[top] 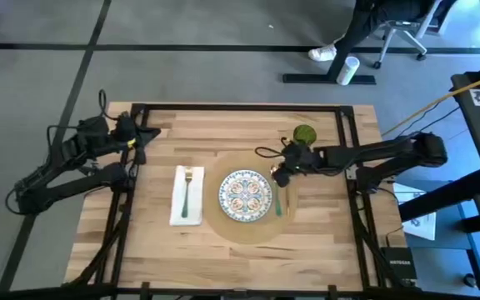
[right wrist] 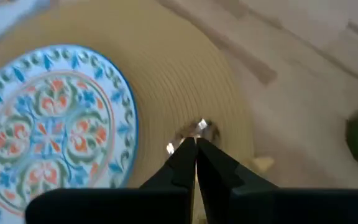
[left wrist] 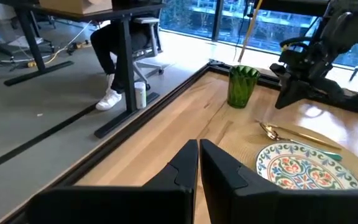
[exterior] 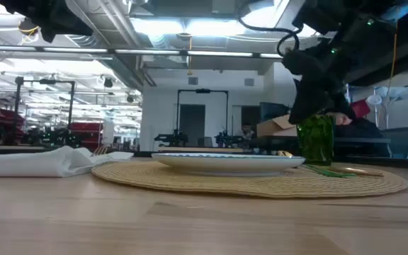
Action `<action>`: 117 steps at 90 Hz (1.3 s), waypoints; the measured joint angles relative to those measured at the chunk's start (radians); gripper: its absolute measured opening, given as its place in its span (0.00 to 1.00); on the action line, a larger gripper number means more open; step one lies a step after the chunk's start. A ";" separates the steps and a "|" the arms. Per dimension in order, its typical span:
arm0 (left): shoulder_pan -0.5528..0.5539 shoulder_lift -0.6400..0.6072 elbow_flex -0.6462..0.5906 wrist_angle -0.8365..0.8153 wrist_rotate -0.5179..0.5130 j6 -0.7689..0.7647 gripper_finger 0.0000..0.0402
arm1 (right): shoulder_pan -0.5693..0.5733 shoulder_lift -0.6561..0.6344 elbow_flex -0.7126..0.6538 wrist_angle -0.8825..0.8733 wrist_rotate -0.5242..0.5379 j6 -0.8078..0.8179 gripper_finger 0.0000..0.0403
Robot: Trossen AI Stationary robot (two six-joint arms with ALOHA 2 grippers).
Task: Set table place
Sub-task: Put the gold table knife to the right of the green spoon on the brown place mat
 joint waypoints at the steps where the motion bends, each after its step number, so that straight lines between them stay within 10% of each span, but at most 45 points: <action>1: 0.000 0.000 0.000 0.000 0.000 0.000 0.00 | 0.000 0.000 -0.001 -0.003 0.001 0.001 0.00; 117: 0.000 0.000 0.000 -0.016 0.000 -0.022 0.00 | -0.004 0.226 -0.088 0.013 0.119 0.162 0.00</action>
